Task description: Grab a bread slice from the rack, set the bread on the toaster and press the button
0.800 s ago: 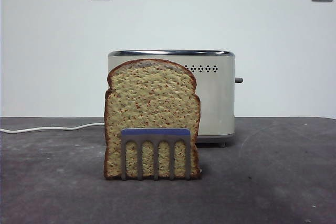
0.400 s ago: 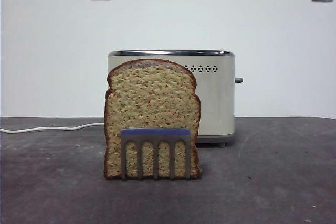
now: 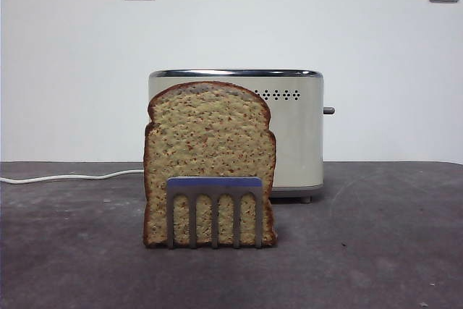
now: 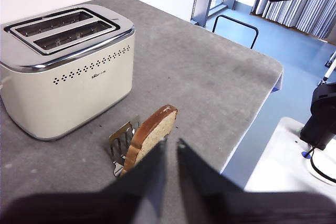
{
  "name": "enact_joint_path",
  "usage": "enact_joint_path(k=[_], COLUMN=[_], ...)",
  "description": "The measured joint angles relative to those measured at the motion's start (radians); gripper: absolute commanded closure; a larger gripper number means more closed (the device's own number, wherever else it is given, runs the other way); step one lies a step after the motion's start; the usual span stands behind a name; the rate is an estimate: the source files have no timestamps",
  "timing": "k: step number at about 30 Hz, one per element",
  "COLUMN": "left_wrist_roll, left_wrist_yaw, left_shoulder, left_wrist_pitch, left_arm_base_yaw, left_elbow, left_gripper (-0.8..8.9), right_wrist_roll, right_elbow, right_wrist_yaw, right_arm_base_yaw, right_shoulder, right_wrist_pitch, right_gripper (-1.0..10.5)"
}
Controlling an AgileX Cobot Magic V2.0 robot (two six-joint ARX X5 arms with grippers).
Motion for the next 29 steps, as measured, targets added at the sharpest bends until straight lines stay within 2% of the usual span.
enact_joint_path(k=[1,2,3,12,17,29], left_wrist_roll=[0.002,0.005,0.005,0.008,0.053,0.182], left_wrist_yaw=[0.0,0.0,0.0,-0.041,-0.065,-0.364], left_shoulder=[0.0,0.0,0.0,0.095,0.222,0.576], left_wrist_pitch=[0.002,0.006,0.013,0.04,0.035,-0.013], left_arm_base_yaw=[0.0,-0.001,-0.004,-0.106,-0.207,-0.498], left_elbow=[0.0,0.0,0.0,0.076,0.163,0.335], left_gripper=[2.9,2.29,2.12,2.15,2.15,2.16], right_wrist_roll=[-0.001,-0.002,-0.003,-0.008,-0.008,-0.014], right_elbow=[0.0,0.0,0.0,0.0,0.0,0.0], right_wrist_yaw=[0.0,0.0,0.0,0.0,0.0,0.0], right_arm_base_yaw=[0.0,0.0,0.0,0.0,0.0,0.0], right_shoulder=[0.0,0.001,0.002,0.001,0.002,0.009], right_wrist_pitch=[0.0,0.0,-0.001,-0.003,-0.003,-0.003], right_gripper=[9.6,9.6,9.6,9.6,9.6,9.6])
